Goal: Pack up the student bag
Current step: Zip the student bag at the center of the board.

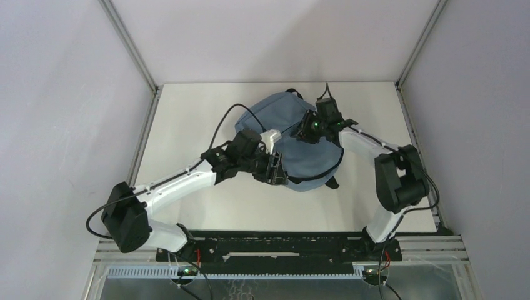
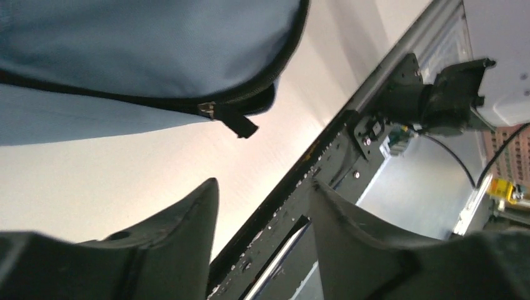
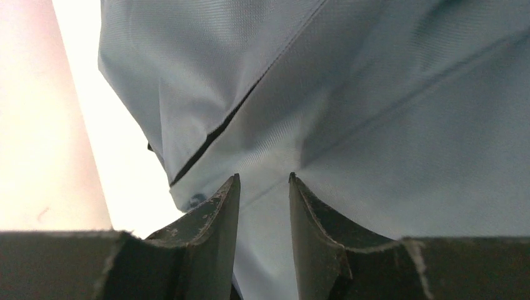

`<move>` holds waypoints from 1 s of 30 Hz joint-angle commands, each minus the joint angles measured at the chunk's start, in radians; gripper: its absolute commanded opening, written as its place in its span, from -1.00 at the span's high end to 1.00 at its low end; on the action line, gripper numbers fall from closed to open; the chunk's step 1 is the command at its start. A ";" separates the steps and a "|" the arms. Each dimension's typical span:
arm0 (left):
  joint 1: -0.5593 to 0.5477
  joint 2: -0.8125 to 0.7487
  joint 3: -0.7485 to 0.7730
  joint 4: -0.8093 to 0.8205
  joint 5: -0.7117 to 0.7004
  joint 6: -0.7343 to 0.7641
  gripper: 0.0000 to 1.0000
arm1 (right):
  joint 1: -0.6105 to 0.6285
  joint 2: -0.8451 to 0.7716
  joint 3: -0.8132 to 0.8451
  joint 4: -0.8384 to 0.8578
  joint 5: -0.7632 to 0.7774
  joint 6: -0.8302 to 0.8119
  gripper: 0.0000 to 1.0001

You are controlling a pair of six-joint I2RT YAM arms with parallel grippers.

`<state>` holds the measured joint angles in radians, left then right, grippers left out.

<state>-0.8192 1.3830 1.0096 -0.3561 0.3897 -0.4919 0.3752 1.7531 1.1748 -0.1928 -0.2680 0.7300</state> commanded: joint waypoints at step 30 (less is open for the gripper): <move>0.185 -0.032 -0.110 0.114 -0.188 -0.386 -0.56 | 0.536 -0.906 -0.676 0.251 0.330 -0.611 -0.53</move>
<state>-0.6415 1.3586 0.9321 -0.2916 0.1860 -0.8394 0.8070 0.9535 0.6388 -0.2440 -0.1753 0.2756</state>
